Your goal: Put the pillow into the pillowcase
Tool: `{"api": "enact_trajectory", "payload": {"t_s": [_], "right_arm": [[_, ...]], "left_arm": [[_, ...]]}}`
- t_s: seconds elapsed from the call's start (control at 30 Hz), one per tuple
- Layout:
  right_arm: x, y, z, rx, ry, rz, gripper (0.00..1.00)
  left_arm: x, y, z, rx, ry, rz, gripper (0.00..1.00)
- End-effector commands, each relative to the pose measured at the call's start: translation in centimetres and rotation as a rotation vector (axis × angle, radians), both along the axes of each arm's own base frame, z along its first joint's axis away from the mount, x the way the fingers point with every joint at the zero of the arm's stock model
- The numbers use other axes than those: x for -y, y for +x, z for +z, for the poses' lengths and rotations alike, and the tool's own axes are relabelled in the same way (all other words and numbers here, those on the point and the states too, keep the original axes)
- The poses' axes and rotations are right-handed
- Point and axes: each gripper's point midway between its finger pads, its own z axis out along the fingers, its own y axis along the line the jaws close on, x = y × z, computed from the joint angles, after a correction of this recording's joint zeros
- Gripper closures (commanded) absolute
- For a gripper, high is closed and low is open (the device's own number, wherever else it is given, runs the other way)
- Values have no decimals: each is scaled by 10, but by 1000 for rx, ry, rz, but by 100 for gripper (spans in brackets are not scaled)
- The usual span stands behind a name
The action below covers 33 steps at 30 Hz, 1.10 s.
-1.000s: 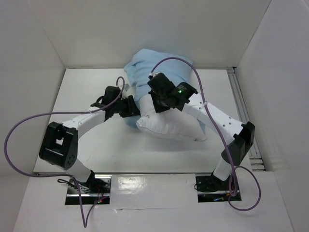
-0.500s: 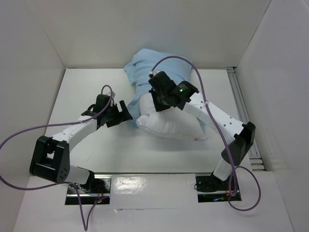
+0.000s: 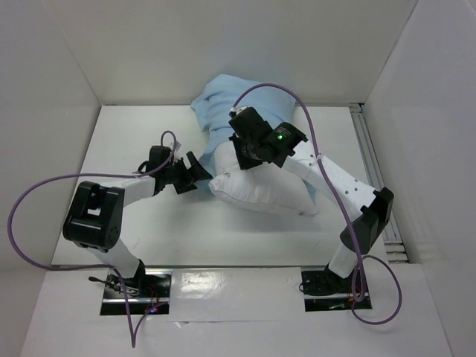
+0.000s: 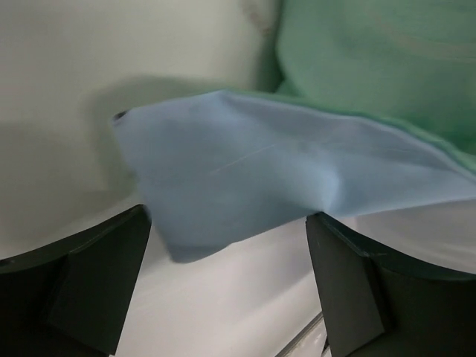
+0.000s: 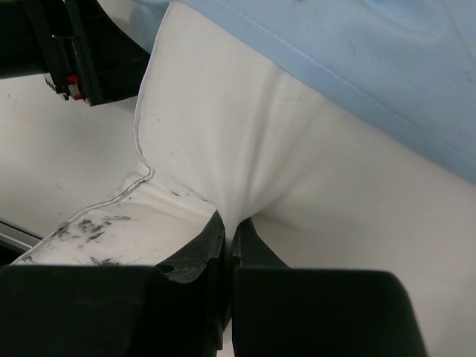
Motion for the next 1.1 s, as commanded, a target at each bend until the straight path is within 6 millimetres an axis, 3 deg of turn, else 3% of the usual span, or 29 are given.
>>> {"api": "enact_trajectory", "payload": {"t_s": [0.0, 0.07, 0.2, 0.23, 0.37, 0.4, 0.53, 0.57, 0.67, 0.7, 0.77, 0.8, 0.83, 0.87, 0.9, 0.93, 0.97, 1.0, 1.07], "right_arm": [[-4, 9, 45, 103, 94, -7, 100], [-3, 9, 41, 97, 88, -7, 100], [-3, 9, 41, 97, 88, -7, 100], [-3, 9, 41, 97, 88, -7, 100], [-2, 10, 41, 102, 83, -13, 100], [-2, 10, 41, 102, 83, -13, 100], [-5, 12, 39, 94, 75, -13, 100], [-5, 12, 39, 94, 75, -13, 100], [-5, 18, 34, 98, 53, -29, 100], [-4, 20, 39, 112, 55, -38, 100], [-4, 33, 34, 135, 10, -54, 100], [0, 49, 56, 194, 29, -88, 100], [1, 56, 67, 229, 10, -92, 100], [2, 76, 70, 261, -16, -126, 100], [6, 87, 116, 349, 36, -141, 100], [-6, 97, 120, 365, 42, -119, 100], [-11, 100, 137, 403, 73, -97, 100], [-11, 101, 156, 445, 102, -95, 100], [-27, 98, 142, 420, 116, -33, 100]], "left_arm": [[16, 19, 35, 145, -147, -36, 2], [18, 19, 42, 183, -168, -46, 6], [27, 23, 52, 208, -224, -89, 22], [28, 25, 55, 212, -240, -80, 38], [31, 20, 63, 226, -258, -108, 75], [30, 16, 69, 220, -258, -107, 100], [24, -10, 78, 203, -229, -112, 100], [21, -22, 90, 242, -221, -123, 100], [10, -56, 85, 187, -171, -96, 100], [4, -72, 102, 221, -162, -81, 100], [3, -92, 115, 226, -179, -63, 100], [5, -101, 126, 247, -192, -70, 100], [3, -112, 147, 302, -218, -64, 100], [6, -122, 157, 299, -233, -79, 100], [8, -128, 187, 346, -269, -98, 100], [8, -139, 212, 410, -286, -120, 100], [8, -148, 249, 473, -312, -135, 100], [11, -160, 270, 508, -336, -169, 100], [13, -183, 308, 584, -357, -211, 100]]}}
